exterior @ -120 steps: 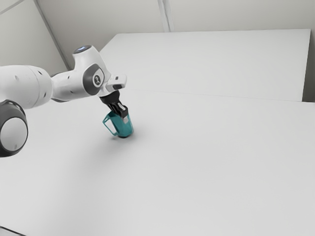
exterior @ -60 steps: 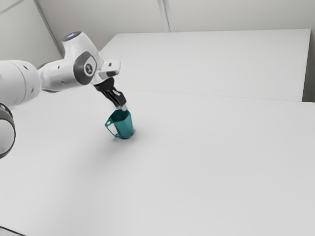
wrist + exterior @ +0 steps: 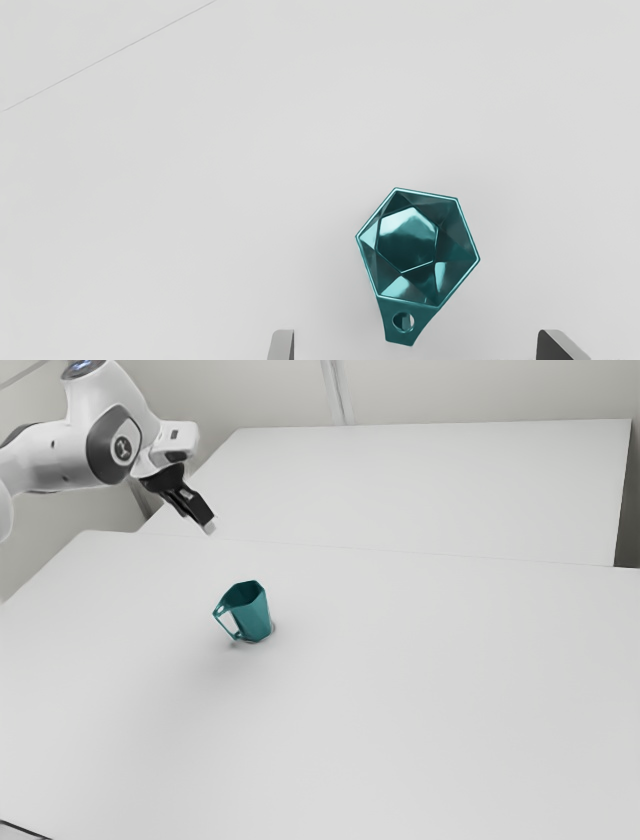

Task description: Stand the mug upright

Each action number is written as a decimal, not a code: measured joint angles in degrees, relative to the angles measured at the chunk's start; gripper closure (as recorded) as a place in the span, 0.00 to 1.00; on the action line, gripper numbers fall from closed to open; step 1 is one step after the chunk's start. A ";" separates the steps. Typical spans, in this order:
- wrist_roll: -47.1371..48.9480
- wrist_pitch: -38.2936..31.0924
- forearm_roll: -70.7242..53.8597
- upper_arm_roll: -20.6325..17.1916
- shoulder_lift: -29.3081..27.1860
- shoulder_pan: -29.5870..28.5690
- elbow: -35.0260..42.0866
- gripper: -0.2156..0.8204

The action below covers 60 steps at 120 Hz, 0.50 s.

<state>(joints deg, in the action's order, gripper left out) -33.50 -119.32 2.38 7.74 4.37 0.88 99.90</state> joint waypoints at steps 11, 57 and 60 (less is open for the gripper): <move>0.74 1.67 -1.90 0.96 -1.67 0.33 -0.91 0.27; 6.71 11.10 -8.43 1.92 -7.42 0.74 -3.91 0.24; 7.09 11.56 -8.66 1.92 -7.50 0.96 -4.00 0.24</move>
<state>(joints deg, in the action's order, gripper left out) -26.41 -107.76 -6.28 9.66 -3.13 1.85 95.90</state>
